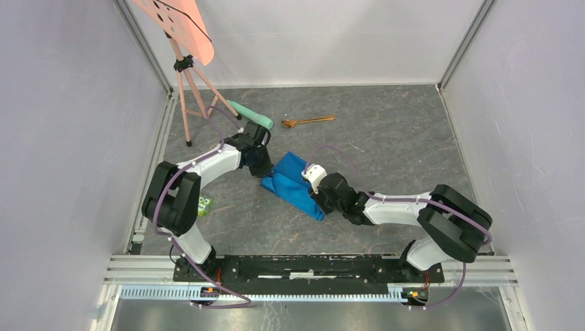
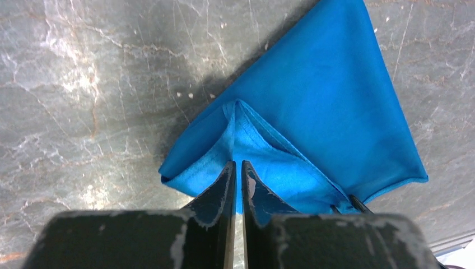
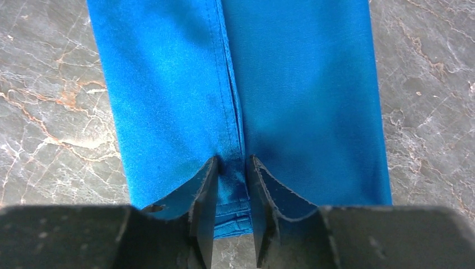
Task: Fold the napkin into a case and place the utensils inside
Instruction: Smooth out the 2/3-rectangle-folded napkin at the center of the board, then pick up the 2/3-rectangle-folded napkin at the center of the board.
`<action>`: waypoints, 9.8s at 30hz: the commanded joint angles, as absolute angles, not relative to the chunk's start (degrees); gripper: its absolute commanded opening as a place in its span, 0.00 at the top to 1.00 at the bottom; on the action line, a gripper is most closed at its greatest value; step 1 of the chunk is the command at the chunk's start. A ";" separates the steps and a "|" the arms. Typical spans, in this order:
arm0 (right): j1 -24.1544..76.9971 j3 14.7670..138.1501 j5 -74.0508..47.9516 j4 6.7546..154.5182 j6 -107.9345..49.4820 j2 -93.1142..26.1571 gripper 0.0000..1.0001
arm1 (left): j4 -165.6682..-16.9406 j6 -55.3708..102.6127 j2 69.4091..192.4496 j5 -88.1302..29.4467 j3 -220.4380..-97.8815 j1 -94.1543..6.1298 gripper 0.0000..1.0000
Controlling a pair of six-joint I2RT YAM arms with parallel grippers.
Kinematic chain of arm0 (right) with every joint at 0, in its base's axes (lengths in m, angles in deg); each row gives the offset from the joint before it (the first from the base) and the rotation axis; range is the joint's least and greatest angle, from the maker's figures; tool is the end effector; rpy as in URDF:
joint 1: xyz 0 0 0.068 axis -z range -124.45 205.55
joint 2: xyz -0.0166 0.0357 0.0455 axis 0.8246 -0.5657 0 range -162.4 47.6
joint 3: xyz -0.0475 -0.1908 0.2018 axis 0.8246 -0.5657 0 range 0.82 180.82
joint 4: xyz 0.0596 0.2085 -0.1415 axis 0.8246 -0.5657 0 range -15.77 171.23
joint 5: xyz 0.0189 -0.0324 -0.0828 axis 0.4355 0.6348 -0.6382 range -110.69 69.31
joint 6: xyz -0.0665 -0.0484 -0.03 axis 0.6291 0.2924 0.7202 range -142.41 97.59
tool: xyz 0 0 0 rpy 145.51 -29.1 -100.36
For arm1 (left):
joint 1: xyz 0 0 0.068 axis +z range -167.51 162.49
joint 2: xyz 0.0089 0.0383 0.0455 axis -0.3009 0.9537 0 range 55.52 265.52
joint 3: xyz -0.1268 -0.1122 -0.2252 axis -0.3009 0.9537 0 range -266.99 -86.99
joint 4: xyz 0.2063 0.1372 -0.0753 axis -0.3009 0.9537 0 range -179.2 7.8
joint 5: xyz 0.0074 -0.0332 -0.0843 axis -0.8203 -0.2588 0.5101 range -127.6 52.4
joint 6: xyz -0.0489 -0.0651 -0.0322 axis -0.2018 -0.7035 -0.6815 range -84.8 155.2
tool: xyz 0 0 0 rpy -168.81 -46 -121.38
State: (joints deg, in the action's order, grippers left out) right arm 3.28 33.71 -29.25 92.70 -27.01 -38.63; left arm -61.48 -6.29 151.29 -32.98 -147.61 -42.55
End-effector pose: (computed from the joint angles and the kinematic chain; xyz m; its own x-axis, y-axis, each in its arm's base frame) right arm 0.1970 0.2358 0.1269 -0.4645 -0.4707 -0.7501 -0.6792 0.7329 -0.0393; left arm 0.3136 -0.1536 0.1602 -0.9055 -0.3059 -0.2941 -0.1933 0.9143 -0.3559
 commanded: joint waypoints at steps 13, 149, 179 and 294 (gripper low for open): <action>3.76 41.10 -32.27 83.94 -27.15 -35.46 0.31 | -68.25 -2.04 157.86 -34.21 -146.16 -41.54 0.92; 33.99 46.87 2.77 86.72 -36.48 -47.90 0.45 | -62.05 0.95 145.37 -17.66 -142.18 -37.59 0.58; 39.39 30.88 -9.13 81.32 -41.77 -20.25 0.08 | -48.03 -16.73 140.15 -52.50 -150.63 -74.37 0.33; 27.10 29.24 16.31 133.10 -67.57 -58.95 0.99 | -71.00 -14.36 129.66 -38.71 -133.87 -63.77 0.43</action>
State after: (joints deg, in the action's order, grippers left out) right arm 25.55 30.60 12.81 136.34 -74.38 -62.13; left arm -60.93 -15.26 130.50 -42.64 -137.05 -68.58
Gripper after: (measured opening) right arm 0.014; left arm 0.575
